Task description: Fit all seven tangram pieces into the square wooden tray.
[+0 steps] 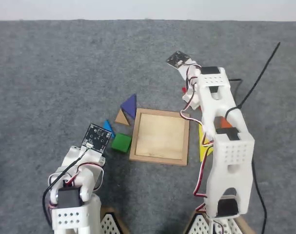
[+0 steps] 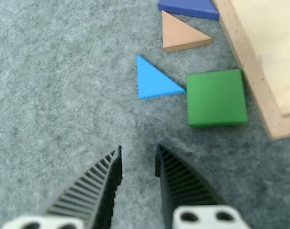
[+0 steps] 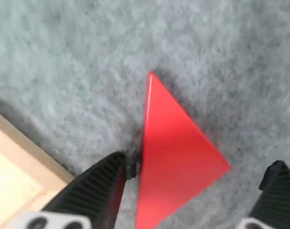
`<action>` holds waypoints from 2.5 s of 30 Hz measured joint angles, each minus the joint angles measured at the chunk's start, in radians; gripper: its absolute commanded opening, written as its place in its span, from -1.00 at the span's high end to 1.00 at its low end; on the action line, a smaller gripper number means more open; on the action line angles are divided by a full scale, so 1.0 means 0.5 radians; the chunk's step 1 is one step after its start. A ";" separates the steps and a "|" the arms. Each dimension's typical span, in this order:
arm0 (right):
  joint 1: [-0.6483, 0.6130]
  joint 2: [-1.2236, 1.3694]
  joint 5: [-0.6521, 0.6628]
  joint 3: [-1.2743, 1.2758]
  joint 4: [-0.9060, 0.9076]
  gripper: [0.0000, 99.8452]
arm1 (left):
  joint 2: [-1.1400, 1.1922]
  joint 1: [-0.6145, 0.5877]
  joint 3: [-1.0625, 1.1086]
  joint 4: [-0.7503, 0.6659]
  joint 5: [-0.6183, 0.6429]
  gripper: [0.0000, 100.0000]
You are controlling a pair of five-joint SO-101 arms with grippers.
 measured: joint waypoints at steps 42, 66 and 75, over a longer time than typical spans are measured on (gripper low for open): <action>0.135 0.199 -0.295 -0.463 0.537 0.43 | 0.000 0.000 0.000 0.000 0.000 0.78; 0.218 0.199 -0.549 -0.463 0.605 0.31 | 0.000 0.000 0.000 0.000 -0.003 0.78; 0.221 0.212 -0.583 -0.463 0.608 0.45 | 0.000 0.000 0.000 0.000 -0.003 0.78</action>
